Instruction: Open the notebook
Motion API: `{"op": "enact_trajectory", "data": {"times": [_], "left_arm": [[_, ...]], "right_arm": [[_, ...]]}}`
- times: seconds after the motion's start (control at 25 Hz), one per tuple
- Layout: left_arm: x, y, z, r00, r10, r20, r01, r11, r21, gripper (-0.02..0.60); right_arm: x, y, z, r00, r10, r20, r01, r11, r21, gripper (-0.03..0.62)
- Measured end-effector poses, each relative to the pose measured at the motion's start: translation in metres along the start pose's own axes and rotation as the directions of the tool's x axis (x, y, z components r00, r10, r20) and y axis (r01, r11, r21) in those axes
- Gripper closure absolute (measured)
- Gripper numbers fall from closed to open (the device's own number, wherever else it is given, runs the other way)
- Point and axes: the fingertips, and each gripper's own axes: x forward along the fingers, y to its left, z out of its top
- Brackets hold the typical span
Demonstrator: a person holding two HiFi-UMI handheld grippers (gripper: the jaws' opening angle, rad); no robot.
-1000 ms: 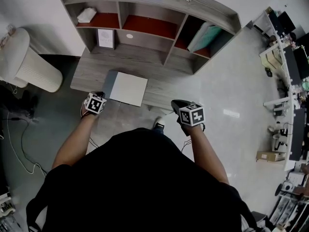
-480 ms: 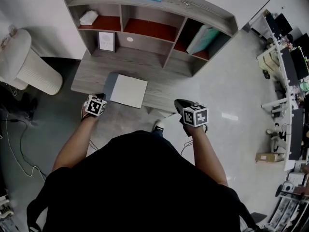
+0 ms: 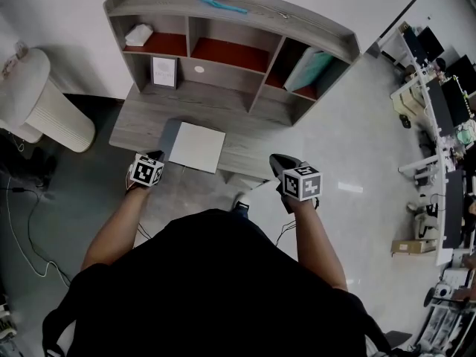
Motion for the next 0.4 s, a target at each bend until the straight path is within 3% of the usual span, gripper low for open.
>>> {"op": "enact_trajectory", "data": {"times": [0.4], "left_arm": [[-0.020, -0.005, 0.018, 0.998, -0.006, 0.069, 0.007, 1.000, -0.015, 0.561]], "right_arm": [[-0.025, -0.013, 0.030, 0.992, -0.062, 0.106, 0.060, 0.998, 0.019, 0.592]]}}
